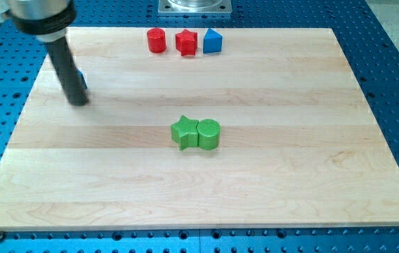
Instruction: Keep cube on left to red circle
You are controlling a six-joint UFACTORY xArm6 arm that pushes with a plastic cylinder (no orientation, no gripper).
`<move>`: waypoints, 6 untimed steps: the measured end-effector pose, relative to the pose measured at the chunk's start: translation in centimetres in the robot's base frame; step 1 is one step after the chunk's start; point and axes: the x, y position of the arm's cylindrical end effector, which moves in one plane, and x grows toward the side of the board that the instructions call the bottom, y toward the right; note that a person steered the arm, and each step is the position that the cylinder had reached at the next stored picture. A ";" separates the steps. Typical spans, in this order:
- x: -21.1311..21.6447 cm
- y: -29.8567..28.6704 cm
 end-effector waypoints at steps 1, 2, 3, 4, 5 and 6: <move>0.4 -2.9; -3.6 -2.0; -6.6 0.6; -9.0 4.0; -12.3 6.9; -15.0 7.2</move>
